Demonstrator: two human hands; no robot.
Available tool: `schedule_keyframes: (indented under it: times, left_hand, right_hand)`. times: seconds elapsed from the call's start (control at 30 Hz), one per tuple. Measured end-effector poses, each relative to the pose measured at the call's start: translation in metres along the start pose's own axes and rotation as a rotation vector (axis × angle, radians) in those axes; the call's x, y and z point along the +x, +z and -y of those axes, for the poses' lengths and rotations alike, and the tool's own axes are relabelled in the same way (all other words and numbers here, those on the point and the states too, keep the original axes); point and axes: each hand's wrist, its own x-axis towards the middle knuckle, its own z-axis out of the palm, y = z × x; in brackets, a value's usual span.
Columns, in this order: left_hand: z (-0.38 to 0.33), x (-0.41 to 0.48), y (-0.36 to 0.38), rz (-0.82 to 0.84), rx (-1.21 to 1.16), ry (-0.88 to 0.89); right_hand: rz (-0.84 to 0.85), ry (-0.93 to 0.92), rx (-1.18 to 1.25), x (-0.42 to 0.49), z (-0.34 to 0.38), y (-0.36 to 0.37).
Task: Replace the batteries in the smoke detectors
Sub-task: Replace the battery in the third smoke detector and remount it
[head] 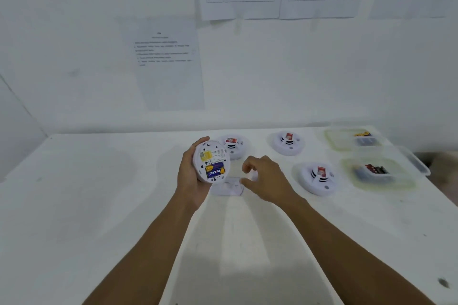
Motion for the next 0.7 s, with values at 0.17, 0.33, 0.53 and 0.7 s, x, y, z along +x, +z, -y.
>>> schedule_keyframes:
  times: [0.17, 0.33, 0.53, 0.7]
  left_hand:
    - [-0.012, 0.008, -0.023, -0.023, -0.011, -0.013]
    - [-0.016, 0.013, -0.030, -0.014, -0.022, 0.000]
    - [-0.014, 0.022, -0.029, -0.042, -0.048, 0.038]
    - [-0.003, 0.024, -0.013, -0.031, -0.069, 0.014]
  right_hand:
    - [0.255, -0.058, -0.317, 0.017, 0.013, 0.018]
    - [0.295, -0.119, -0.349, 0.027, 0.012, 0.021]
    - [0.168, 0.013, 0.016, 0.029, 0.016, -0.005]
    - [-0.034, 0.249, 0.488, 0.029, 0.007, -0.037]
